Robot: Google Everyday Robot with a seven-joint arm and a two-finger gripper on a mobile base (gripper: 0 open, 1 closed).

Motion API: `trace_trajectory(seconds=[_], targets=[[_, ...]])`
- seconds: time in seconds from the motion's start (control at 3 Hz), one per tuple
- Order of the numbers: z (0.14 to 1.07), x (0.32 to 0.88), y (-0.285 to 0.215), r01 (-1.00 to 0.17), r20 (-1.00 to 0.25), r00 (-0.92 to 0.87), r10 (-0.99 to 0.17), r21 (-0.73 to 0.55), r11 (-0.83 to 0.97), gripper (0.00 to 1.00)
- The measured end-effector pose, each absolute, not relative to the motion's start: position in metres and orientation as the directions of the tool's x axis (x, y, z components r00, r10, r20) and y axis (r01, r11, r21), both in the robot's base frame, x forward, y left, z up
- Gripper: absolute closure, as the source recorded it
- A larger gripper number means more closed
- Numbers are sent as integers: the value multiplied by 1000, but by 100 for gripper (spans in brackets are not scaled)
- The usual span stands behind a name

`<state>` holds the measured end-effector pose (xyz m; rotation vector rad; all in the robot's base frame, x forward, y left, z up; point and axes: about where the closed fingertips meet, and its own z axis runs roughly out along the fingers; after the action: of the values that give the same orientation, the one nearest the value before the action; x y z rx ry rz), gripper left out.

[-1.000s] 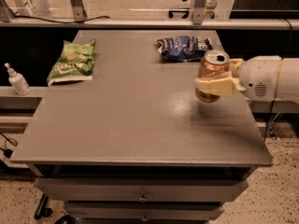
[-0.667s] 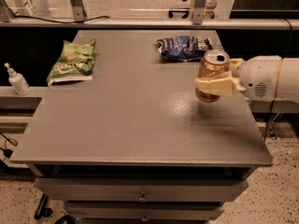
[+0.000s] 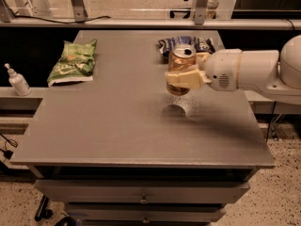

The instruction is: Move orange can near green jalapeno chip bag

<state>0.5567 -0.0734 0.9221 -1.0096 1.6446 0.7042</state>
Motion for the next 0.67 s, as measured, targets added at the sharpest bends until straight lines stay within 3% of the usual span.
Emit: trace_trajectory(seconds=[0.67], targets=[[933, 584, -3, -919, -970, -49, -237, -49, 391, 100]])
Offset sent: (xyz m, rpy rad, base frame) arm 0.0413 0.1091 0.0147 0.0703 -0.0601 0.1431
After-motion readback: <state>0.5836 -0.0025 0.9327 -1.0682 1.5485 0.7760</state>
